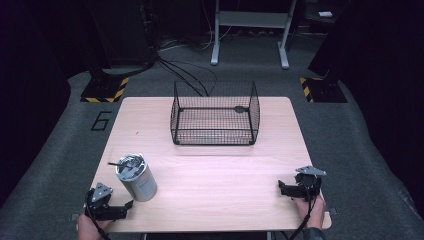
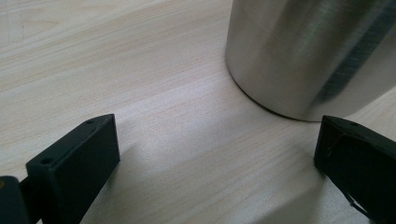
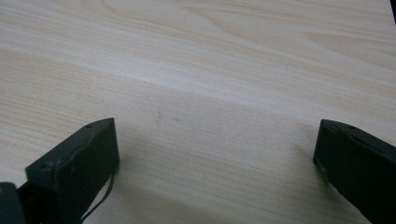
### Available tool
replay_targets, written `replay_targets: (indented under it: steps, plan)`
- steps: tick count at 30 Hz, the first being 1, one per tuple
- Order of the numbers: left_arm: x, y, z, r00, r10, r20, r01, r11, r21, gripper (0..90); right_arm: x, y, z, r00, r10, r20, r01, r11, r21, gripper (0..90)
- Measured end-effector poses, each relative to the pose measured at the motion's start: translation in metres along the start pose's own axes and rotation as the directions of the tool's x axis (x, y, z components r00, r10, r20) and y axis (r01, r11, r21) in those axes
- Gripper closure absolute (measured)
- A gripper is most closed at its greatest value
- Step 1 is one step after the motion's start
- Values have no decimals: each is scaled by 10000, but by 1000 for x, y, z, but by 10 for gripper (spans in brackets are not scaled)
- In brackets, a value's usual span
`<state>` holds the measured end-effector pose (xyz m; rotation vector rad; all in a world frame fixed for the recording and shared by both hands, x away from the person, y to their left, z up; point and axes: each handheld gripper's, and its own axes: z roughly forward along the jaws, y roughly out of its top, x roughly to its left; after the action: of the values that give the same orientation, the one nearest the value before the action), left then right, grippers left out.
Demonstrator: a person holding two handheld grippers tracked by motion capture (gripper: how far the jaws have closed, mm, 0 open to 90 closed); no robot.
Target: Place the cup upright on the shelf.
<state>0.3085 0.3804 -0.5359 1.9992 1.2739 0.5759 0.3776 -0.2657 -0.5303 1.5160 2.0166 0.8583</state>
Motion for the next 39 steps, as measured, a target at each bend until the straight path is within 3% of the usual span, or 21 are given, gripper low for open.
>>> replay_targets:
  steps: [15,26,39]
  plan:
    - [0,0,1,10000,-82,-6,82,9999,-82,0,0,0,0,10000,2,1,-2,10000,-2,0]
    - [1,1,-3,9998,106,175,-106,9999,-3,0,0,0,0,10000,2,-8,-2,10000,-1,0]
    - [-5,8,-18,9983,-47,575,88,9975,-707,0,0,0,0,10000,0,-13,0,10000,-5,0]
